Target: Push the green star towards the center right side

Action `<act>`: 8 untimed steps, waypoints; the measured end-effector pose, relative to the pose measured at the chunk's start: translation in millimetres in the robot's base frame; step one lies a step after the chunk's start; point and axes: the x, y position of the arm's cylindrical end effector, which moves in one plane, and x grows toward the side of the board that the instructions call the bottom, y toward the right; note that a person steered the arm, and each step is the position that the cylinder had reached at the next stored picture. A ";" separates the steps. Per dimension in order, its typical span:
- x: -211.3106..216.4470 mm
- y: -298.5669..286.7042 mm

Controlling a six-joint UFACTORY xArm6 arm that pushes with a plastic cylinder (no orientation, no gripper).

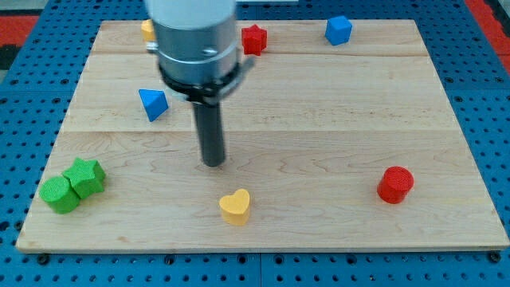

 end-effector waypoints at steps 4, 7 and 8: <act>-9.8 -209.1; -17.3 -226.1; -17.2 -225.8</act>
